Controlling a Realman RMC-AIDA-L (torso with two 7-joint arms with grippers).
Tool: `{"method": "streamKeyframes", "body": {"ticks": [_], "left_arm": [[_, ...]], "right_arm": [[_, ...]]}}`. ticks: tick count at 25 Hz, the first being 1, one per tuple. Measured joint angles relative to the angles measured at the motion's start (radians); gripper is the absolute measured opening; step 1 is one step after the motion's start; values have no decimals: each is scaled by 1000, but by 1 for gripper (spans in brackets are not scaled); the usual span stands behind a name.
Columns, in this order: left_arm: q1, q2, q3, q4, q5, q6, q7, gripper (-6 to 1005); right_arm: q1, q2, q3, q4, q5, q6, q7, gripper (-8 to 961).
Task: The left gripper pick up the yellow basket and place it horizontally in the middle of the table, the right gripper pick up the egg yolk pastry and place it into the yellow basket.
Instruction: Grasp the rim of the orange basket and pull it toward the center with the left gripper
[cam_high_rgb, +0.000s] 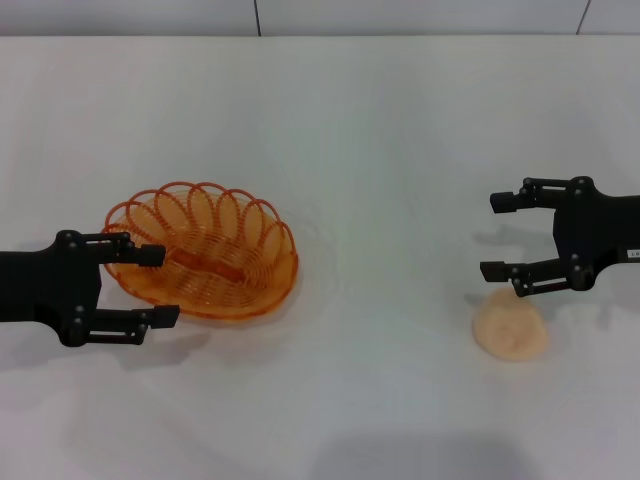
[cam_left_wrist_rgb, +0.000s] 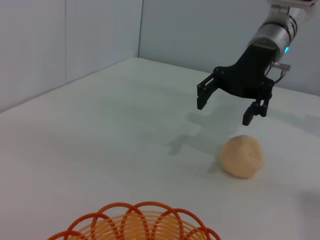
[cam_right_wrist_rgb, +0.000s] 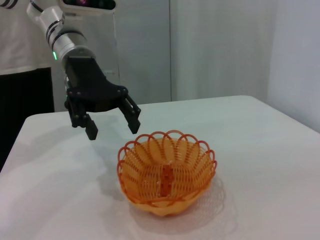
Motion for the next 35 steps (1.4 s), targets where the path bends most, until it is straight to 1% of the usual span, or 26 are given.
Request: {"method": "streamKeyframes", "body": {"ticks": [15, 18, 20, 22, 23, 24, 26, 29, 31, 33, 35], "left_arm": [[-1, 0, 0, 2, 1, -1, -9, 731], [-1, -5, -1, 21, -1, 5, -48, 726], [4, -19, -1, 74, -3, 10, -129, 723], [19, -42, -1, 168, 2, 14, -254, 719], [19, -42, -1, 168, 2, 14, -254, 718], [34, -58, 0, 260, 9, 27, -392, 716], [39, -64, 1, 323, 12, 52, -489, 712], [37, -65, 1, 400, 15, 92, -636, 707], [33, -61, -1, 440, 25, 95, -718, 704], [24, -53, -6, 478, 51, 82, -810, 700], [7, -38, -10, 501, 94, 53, -909, 697]], "right_arm": [[-1, 3, 4, -2, -7, 2, -1, 844], [-2, 3, 4, -2, -7, 2, -1, 844], [-3, 2, 5, -2, -7, 2, -1, 844], [-4, 1, 5, -2, -6, 2, -1, 844], [-4, 0, 5, -2, -6, 2, -1, 844], [-3, -1, 5, -3, -6, 2, -1, 843], [-3, -1, 5, -9, -6, 3, -1, 843], [-6, 2, 5, -20, -7, 8, -6, 843], [-6, 4, 5, -23, -7, 8, -11, 842], [-6, 5, 5, -25, -7, 9, -12, 841], [-6, 6, 5, -26, -5, 9, -13, 841]]}}
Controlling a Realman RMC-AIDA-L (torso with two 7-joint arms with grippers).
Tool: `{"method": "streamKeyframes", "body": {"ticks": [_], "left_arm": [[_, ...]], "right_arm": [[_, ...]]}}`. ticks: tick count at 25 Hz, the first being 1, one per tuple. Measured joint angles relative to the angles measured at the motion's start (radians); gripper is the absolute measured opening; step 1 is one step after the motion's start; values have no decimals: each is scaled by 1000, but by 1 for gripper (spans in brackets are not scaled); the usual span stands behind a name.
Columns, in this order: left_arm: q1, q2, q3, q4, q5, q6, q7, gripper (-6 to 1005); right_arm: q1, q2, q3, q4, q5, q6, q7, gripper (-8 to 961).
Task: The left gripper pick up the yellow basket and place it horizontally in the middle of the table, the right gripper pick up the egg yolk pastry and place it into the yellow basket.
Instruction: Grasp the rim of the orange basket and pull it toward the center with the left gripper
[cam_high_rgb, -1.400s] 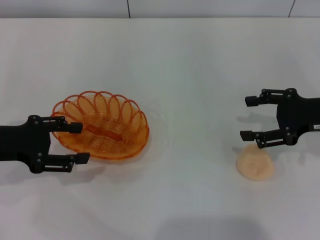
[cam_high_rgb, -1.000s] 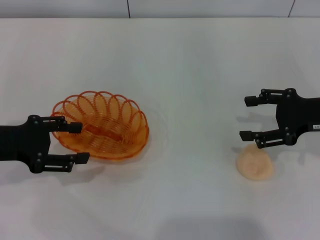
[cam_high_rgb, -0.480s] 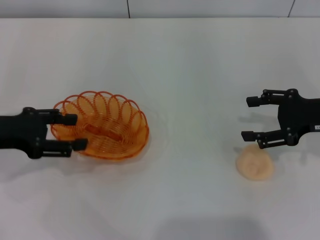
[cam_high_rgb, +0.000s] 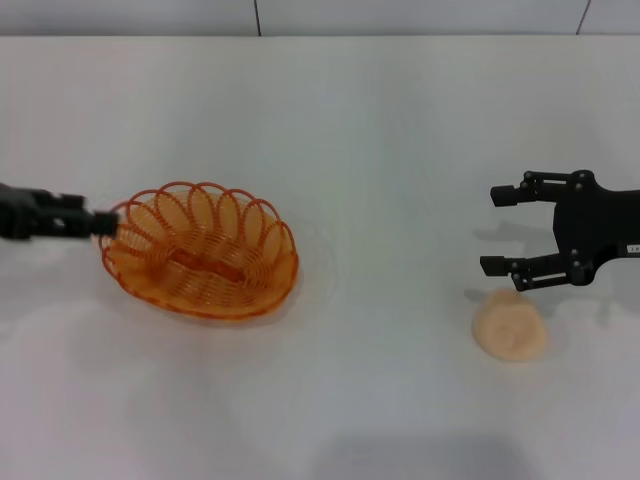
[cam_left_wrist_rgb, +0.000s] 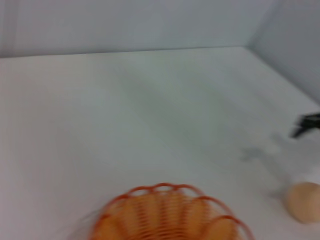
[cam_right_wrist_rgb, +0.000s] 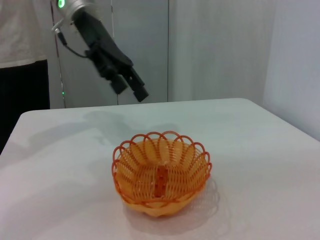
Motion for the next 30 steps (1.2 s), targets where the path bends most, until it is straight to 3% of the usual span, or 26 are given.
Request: {"method": "streamKeyframes", "body": {"ticks": [4, 6, 14, 23, 30], "left_arm": [[-51, 31, -1, 1, 93, -58, -167, 690], [-76, 36, 2, -4, 134, -75, -208, 687], [-180, 9, 9, -107, 353, -174, -253, 673], [-221, 3, 91, -292, 368, -353, -235, 658], [-230, -5, 115, -341, 374, -400, -233, 646]], "right_arm": [[0, 6, 0, -3, 0, 1, -1, 839], [1, 9, 0, -3, -1, 3, -2, 839], [6, 22, 0, -15, 0, 14, -13, 836], [9, 27, 0, -15, -1, 19, -14, 833], [9, 33, 0, -23, -2, 21, -14, 830]]}}
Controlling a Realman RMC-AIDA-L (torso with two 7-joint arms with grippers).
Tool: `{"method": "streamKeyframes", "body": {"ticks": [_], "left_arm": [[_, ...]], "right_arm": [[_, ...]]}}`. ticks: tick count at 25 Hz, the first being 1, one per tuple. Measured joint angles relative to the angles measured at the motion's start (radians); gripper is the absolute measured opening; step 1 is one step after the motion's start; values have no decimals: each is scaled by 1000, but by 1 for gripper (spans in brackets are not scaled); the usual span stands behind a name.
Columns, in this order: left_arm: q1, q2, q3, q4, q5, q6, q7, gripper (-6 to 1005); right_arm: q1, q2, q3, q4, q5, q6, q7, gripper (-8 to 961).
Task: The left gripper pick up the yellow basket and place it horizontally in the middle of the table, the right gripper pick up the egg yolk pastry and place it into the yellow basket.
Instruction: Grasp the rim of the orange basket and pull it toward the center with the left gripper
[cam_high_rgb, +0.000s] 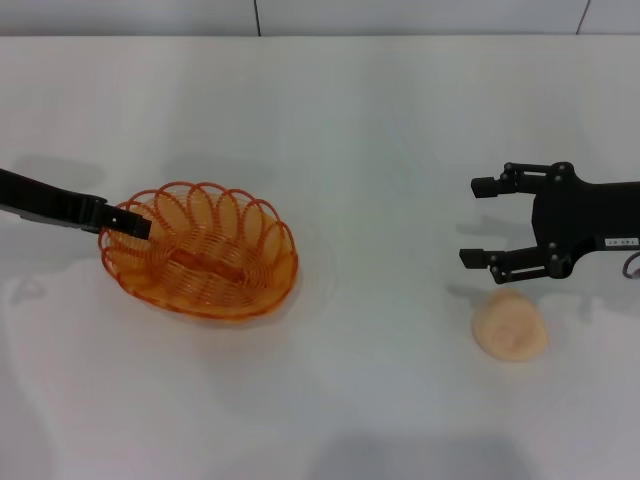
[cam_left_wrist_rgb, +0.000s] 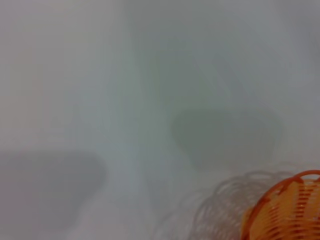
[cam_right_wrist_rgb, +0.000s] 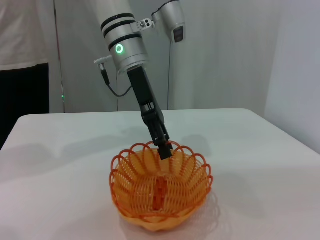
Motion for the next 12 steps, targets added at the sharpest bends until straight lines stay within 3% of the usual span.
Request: {"method": "streamKeyframes", "body": {"ticks": [12], "left_arm": [[0, -13, 22, -2, 1, -11, 2, 625]], "right_arm": [[-6, 6, 0, -3, 0, 13, 0, 826]]}}
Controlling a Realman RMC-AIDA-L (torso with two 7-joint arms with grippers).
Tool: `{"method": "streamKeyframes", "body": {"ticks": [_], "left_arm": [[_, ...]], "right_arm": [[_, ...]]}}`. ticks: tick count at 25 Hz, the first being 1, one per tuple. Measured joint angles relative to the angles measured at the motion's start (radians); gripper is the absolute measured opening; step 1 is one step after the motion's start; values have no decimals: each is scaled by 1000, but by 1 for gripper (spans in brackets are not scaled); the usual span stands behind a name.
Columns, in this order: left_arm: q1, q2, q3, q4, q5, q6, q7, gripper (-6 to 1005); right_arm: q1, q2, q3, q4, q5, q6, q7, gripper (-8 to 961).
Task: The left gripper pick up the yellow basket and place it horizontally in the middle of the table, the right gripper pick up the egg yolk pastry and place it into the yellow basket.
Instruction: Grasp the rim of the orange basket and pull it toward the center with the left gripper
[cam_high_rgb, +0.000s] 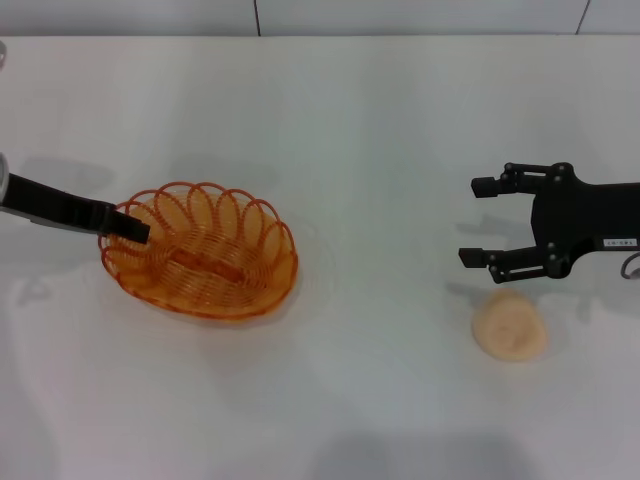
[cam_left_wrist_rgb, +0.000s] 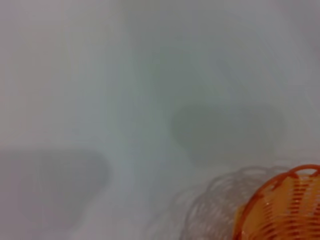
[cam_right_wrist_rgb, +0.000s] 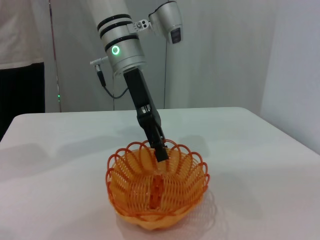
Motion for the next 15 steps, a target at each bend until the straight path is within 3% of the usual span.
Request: {"method": "streamKeyframes", "body": {"ticks": [11, 15], "left_arm": [[2, -2, 3, -1, 0, 7, -3, 191], [2, -2, 2, 0, -11, 17, -4, 122]], "right_arm": [[-2, 2, 0, 0, 1, 0, 0, 822], [-3, 3, 0, 0, 2, -1, 0, 821]]}}
